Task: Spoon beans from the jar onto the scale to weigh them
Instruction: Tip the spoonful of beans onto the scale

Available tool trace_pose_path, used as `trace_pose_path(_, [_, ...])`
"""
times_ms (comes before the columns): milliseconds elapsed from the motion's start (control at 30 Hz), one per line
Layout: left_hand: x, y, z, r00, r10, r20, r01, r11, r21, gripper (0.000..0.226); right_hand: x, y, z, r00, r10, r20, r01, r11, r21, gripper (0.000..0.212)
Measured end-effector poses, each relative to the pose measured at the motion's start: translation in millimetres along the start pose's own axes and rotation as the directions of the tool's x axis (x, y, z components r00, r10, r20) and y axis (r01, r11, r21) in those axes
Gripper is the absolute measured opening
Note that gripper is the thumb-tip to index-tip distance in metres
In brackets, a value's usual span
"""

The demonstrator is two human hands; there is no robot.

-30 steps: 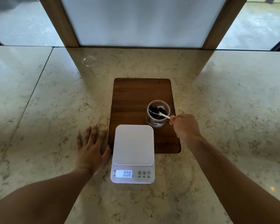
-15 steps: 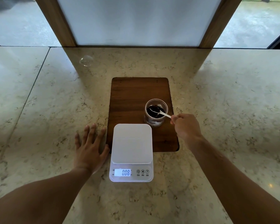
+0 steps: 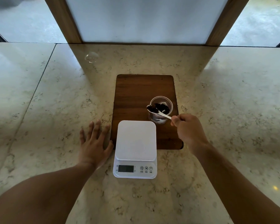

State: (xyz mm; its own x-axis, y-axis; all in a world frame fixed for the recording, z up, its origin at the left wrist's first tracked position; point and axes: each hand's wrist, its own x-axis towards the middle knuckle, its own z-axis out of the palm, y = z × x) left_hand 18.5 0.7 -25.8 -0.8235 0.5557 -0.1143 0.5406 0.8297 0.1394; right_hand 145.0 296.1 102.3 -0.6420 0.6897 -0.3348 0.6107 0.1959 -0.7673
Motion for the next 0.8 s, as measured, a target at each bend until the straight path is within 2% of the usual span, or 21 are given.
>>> trace_pose_path(500, [1,-1,4,0.999,-0.011,-0.036,0.01,1.0,-0.022,0.07,-37,41,42,0.984,0.037,0.174,-0.033,0.999,-0.023,0.033])
trace_pose_path(800, [1,0,5,0.999,-0.014,-0.042,0.013,1.0,-0.024,0.07,-39,55,49,0.989,-0.054,0.137,0.066,0.994,-0.086,0.025])
